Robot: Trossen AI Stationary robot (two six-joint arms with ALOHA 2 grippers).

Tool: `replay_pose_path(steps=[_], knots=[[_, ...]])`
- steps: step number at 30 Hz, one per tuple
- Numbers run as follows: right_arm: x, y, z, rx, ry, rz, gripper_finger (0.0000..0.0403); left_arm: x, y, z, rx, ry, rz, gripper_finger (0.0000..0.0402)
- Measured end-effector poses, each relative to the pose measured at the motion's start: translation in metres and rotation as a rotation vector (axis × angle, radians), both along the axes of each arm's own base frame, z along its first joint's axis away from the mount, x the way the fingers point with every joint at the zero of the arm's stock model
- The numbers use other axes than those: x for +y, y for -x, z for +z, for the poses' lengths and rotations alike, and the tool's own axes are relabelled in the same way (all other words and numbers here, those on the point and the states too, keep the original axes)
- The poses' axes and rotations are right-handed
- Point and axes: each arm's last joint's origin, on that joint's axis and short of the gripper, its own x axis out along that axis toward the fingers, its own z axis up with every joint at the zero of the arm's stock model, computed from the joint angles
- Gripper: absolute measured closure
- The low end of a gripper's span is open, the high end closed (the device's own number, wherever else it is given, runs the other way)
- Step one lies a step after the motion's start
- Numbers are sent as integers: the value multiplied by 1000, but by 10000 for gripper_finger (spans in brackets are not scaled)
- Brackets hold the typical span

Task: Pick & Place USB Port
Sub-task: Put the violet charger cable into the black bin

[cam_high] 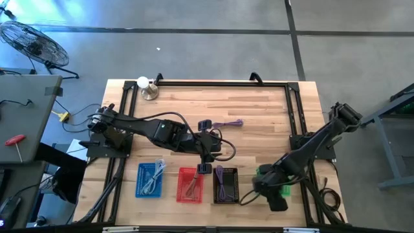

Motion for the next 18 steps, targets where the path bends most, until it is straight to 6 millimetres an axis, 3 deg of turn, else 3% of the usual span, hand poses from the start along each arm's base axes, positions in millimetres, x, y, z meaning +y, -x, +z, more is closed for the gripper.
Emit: replay_pose_path(steps=[5,8,13,16,18], knots=[[7,-12,42,-184,-2,119,183,0,1,-2,22,-6,0,231],[6,-16,69,-332,104,200,183,2,7,-1,57,13,16,231],[-10,-18,97,-543,608,270,183,3,25,-4,187,101,60,232],[-29,-27,109,-609,907,242,183,4,41,-7,294,102,118,232],[-46,-36,115,-606,1015,203,183,6,49,-7,346,90,166,232]])
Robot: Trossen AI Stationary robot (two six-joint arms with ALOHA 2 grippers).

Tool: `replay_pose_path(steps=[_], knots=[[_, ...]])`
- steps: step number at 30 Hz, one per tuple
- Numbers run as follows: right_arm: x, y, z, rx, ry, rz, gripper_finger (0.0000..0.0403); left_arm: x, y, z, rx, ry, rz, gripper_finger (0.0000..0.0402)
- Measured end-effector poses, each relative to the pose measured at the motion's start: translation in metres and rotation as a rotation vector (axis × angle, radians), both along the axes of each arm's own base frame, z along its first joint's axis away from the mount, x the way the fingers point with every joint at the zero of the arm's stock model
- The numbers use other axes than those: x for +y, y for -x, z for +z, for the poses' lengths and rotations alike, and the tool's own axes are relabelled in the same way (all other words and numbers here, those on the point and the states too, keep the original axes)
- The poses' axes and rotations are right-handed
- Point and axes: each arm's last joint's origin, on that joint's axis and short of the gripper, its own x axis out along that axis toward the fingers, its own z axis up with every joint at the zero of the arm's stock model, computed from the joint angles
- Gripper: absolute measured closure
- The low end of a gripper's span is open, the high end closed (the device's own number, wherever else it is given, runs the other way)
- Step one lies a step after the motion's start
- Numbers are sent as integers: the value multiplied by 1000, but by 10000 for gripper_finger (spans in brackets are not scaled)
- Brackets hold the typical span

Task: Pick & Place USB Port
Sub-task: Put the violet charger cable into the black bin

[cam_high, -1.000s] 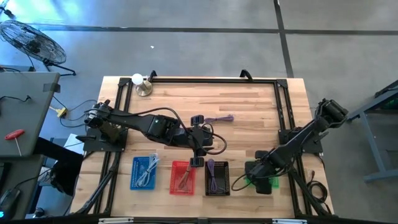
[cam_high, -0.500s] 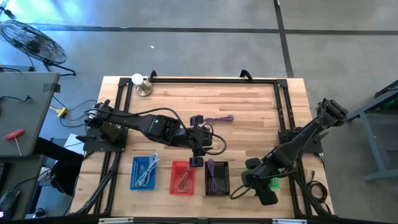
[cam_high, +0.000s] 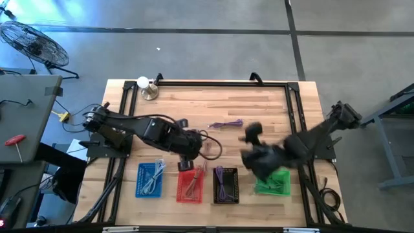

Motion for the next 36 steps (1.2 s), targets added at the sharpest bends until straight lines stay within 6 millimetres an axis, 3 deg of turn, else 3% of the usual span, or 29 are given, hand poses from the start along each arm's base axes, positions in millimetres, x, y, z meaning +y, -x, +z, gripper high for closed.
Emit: replay_pose_path(steps=[6,9,14,18,24,31,36], knots=[[-78,-35,0,67,-148,-102,183,9,26,-5,172,-175,176,232],[-123,-48,-7,61,-288,-102,183,10,27,-6,165,-193,223,232],[-184,-52,-25,19,-452,-96,183,11,29,-5,164,-194,228,232],[-221,-44,-55,54,-526,-175,183,11,29,-5,159,-196,237,232],[-237,-50,-109,143,-581,-189,183,11,29,-5,153,-208,243,232],[-243,-79,-144,205,-682,-137,183,12,29,-4,134,-249,257,231],[-250,-86,-161,253,-663,-142,183,13,29,-4,126,-264,262,231]])
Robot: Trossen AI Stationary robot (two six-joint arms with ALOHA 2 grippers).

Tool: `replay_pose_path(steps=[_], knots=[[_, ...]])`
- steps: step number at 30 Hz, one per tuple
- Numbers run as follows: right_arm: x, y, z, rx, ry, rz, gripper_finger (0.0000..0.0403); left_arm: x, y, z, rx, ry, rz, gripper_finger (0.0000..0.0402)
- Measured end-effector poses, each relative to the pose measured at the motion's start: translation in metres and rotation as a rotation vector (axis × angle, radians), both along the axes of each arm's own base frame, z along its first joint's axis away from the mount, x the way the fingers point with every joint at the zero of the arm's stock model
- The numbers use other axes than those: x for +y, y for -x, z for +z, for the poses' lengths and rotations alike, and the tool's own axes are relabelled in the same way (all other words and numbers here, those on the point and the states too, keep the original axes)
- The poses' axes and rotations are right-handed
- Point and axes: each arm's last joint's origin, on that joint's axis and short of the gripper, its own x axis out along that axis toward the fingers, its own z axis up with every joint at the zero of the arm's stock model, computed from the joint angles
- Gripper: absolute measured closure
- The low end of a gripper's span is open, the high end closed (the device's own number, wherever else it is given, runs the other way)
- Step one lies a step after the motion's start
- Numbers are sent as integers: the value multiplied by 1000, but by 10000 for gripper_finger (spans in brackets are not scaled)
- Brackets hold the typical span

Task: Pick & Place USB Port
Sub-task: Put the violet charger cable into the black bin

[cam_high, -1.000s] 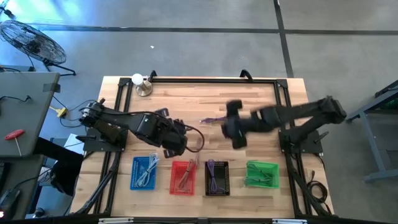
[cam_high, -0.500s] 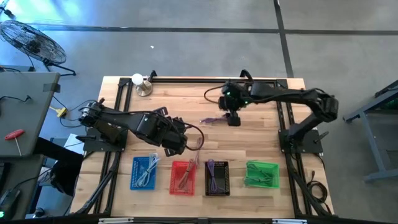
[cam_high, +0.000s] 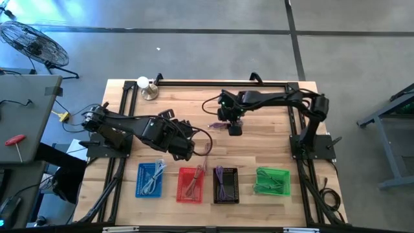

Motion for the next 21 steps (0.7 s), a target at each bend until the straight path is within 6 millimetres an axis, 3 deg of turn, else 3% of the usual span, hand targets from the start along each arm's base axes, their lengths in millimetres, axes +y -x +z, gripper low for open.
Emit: replay_pose_path(steps=[7,21], knots=[[-12,4,-28,63,-21,-36,183,0,0,0,-9,6,15,231],[-14,1,-34,66,-18,-65,183,0,-1,-23,73,-22,16,231]])
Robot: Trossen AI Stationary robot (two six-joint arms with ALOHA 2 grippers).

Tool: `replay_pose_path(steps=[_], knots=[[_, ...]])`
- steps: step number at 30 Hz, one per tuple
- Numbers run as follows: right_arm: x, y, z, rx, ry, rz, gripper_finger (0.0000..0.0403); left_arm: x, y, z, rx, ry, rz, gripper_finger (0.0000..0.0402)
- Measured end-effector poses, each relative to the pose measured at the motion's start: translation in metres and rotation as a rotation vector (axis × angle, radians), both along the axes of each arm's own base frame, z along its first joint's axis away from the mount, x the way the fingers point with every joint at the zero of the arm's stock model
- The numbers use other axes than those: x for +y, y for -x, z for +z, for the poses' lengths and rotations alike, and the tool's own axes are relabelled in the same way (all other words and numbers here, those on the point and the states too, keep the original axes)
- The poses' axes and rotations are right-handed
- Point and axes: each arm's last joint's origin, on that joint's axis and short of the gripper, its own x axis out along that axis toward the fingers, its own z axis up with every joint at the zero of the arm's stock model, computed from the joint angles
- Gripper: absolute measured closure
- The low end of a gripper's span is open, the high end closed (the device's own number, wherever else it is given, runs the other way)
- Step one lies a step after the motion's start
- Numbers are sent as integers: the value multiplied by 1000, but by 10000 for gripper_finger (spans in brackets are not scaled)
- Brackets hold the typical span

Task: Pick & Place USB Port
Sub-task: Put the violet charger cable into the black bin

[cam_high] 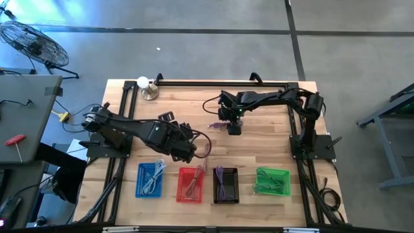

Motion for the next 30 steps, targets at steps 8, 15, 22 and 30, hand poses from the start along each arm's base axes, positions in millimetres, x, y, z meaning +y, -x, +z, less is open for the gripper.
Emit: replay_pose_path(steps=[8,15,22,30], knots=[[-2,-4,-20,51,-4,-5,183,-1,-2,-7,-2,1,-1,231],[-2,-5,-20,38,18,-1,267,-1,-4,-7,-13,3,-3,231],[-3,-5,-19,50,59,-12,381,-1,-4,-7,-20,-4,-2,231],[6,3,4,96,124,-76,391,-1,-5,-6,-33,-26,0,231]])
